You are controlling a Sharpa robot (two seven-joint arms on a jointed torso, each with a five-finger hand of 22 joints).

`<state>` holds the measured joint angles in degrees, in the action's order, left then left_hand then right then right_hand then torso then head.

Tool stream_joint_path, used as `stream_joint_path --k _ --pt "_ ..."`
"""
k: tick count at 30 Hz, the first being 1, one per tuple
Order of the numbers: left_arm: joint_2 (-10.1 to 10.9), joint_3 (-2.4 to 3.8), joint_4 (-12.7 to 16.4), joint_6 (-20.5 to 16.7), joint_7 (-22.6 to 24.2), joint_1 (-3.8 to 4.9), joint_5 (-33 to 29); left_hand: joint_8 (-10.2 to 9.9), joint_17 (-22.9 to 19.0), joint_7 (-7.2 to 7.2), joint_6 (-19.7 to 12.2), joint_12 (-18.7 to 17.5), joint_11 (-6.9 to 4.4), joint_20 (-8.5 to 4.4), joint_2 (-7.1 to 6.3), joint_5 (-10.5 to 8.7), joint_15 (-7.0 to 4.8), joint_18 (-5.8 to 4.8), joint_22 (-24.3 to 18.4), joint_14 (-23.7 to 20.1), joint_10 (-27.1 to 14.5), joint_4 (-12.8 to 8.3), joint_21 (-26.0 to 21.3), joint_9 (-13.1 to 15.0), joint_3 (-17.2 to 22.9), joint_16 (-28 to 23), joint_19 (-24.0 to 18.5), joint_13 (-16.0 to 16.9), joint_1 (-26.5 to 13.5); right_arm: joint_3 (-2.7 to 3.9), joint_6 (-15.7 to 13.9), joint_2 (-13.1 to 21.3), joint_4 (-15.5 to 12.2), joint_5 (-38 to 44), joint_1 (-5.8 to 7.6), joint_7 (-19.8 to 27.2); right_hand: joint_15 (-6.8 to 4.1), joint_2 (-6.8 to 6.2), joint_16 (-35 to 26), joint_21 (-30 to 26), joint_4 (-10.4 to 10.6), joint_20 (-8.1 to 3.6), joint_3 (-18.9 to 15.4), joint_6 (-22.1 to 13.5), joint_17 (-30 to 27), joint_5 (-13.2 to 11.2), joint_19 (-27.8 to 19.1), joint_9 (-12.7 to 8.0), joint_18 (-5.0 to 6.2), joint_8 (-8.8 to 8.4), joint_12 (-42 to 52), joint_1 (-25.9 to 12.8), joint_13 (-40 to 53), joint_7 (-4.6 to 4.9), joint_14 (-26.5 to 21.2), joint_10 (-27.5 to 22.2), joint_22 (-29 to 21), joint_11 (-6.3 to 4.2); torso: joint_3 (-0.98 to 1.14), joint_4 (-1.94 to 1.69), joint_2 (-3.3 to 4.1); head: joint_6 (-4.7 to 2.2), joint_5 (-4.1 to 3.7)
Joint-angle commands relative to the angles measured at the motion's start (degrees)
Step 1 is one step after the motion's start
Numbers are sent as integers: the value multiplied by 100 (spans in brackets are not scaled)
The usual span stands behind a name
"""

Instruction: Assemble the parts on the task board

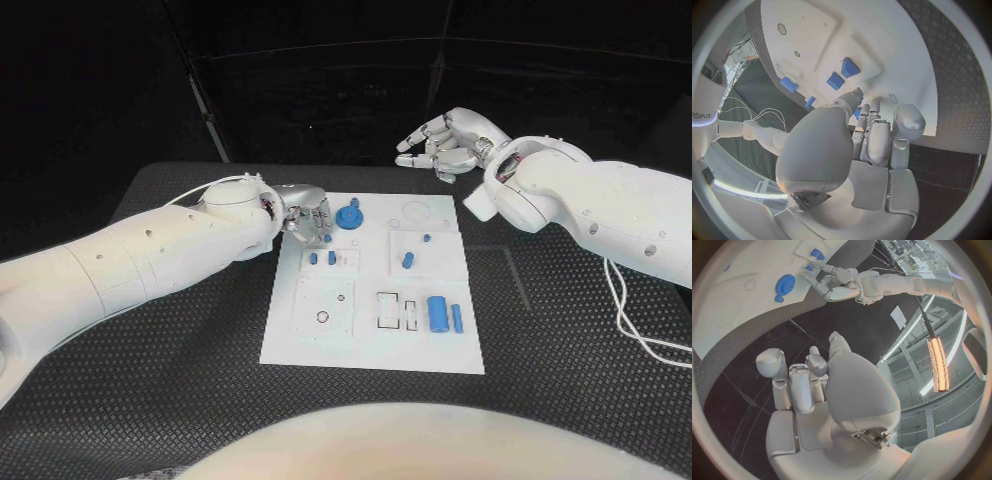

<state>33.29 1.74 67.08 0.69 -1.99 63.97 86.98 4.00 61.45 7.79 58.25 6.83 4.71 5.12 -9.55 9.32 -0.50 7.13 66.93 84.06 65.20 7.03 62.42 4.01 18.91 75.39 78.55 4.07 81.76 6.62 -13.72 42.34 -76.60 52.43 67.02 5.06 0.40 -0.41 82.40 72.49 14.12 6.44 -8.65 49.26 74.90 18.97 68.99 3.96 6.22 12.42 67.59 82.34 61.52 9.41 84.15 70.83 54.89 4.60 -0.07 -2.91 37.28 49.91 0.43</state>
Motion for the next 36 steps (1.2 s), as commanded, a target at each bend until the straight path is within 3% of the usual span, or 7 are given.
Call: stream_joint_path --k 1,5,8,13,17,23,36 --pt "61 30 45 -113 -13 4 -47 -30 -13 -3 -36 -34 2 43 1 -27 29 -81 -14 81 -41 24 -41 -10 -2 -19 4 -10 -66 3 69 15 31 188 10 -71 -46 72 -67 -86 -19 -20 -27 13 174 25 -101 -2 102 25 -145 36 -160 -13 286 -139 -125 -32 -5 -2 0 -11 -7" --pt "197 208 110 -188 48 -15 -405 -19 -24 8 -23 -34 3 47 16 -24 32 -74 -34 79 -41 25 -69 -7 3 -23 -6 -7 -61 3 59 56 54 524 5 -203 -57 163 -958 -901 -130 -30 101 179 -966 -36 -925 8 328 112 -2199 434 -2128 -22 -119 -1655 -1393 -43 -7 -1 -2 -27 -14" --pt "345 331 171 -256 119 -23 -836 -3 -34 21 1 -22 -1 52 46 -17 32 -70 -40 76 -14 13 -82 -3 27 -24 -8 2 -30 2 67 119 29 803 -12 -259 -35 125 -1763 -1110 -145 -22 206 307 -1904 -148 -1018 -5 362 134 -3175 686 -2961 -4 -390 -1708 -1623 -10 0 -1 -4 -37 -27" --pt "715 468 357 -513 379 -27 -1662 39 -56 35 85 13 -8 53 89 -10 25 -67 -30 72 69 -51 -85 8 119 -25 -4 19 79 1 88 362 -161 1518 -99 -426 -61 73 -1782 -951 -158 -54 409 592 -1890 -231 -680 -14 301 158 -4202 950 -3969 -49 -142 -1252 -1333 -38 -6 -4 -6 -111 -163" --pt "962 499 476 -817 1060 -29 -3338 152 -180 46 315 93 -21 42 158 -4 6 -19 -195 23 234 -152 -313 45 280 -92 -113 48 225 0 45 573 -408 2206 -259 -634 -110 14 -1593 -702 -163 -87 499 737 -1650 -265 -390 -19 227 120 -4523 1028 -4308 -107 9 -961 -935 -76 -8 17 -2 -163 -219" --pt "1281 495 793 -1202 2117 -118 -6341 202 -1684 57 451 149 -3 70 86 -21 43 236 -1206 -672 249 -275 -1733 39 468 -1061 -968 52 168 0 29 757 -761 3448 -529 -1203 -124 -55 -1456 -491 -127 -107 582 829 -1483 -366 -188 -25 166 -40 -4793 1060 -4578 -135 79 -835 -615 -87 1 11 -5 -224 -361" --pt "1612 490 1426 -1227 2492 -365 -7569 165 -3200 83 399 251 27 131 65 -34 92 337 -1936 -1384 159 -134 -2793 8 8 -2290 -1436 71 -133 -2 474 654 -922 4568 -832 -1898 32 -328 -1488 -516 -22 25 449 371 -1530 -792 -241 -21 174 -557 -5327 827 -5095 8 59 -1312 -658 115 -9 -6 -9 -236 -395"
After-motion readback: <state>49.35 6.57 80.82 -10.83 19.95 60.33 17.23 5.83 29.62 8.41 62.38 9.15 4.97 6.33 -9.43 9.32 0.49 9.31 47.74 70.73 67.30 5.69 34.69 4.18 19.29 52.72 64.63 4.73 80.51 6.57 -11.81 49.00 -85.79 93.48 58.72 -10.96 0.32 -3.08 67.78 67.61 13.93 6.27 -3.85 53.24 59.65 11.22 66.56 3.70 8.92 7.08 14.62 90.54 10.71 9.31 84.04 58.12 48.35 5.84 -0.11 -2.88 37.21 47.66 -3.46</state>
